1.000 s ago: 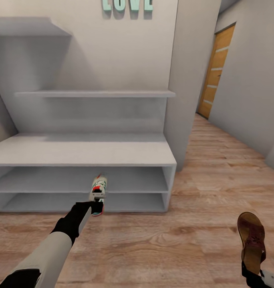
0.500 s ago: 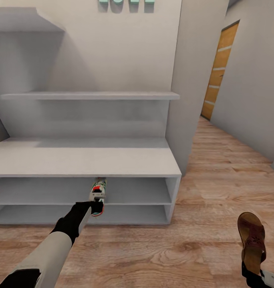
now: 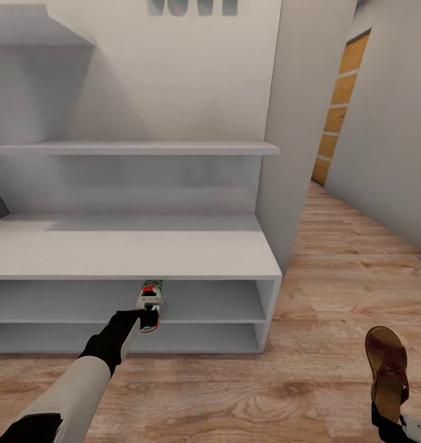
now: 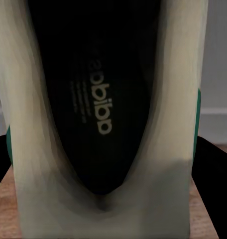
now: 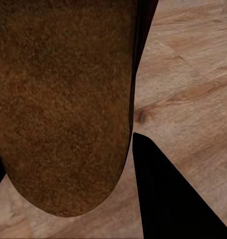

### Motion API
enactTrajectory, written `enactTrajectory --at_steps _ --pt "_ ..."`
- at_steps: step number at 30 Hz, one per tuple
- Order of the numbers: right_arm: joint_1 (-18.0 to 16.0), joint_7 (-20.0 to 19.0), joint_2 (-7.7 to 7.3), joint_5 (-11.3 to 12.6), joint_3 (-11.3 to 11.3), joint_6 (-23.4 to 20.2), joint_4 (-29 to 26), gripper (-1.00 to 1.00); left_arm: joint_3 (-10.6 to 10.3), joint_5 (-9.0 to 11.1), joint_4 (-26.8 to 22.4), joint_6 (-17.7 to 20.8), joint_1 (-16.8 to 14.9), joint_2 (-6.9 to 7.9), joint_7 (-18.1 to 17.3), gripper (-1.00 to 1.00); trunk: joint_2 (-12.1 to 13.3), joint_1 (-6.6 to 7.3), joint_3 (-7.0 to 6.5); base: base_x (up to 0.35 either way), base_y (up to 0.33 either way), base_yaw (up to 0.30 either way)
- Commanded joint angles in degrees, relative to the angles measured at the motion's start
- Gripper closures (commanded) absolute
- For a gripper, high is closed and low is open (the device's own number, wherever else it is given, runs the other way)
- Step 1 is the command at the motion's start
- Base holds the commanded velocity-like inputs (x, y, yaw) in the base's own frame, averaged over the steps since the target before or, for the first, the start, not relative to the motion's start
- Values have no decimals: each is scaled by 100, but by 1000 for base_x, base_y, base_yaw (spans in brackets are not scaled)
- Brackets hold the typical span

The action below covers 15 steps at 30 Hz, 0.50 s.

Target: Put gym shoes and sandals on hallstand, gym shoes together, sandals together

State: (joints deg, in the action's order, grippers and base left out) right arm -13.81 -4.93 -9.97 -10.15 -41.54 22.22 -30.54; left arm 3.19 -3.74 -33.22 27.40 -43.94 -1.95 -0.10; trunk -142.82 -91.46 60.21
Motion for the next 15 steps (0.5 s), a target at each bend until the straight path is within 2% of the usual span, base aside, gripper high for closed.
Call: enactTrajectory --at_steps 1,15 --pt "-8 -48 3 -20 -47 19 4 100 32 -38 -9 29 -1 -6 -8 100 -2 0 5 45 0 0" --pt "-8 -45 3 -13 -50 19 2 100 24 -39 -9 27 -7 0 -7 100 -2 0 24 9 0 0"
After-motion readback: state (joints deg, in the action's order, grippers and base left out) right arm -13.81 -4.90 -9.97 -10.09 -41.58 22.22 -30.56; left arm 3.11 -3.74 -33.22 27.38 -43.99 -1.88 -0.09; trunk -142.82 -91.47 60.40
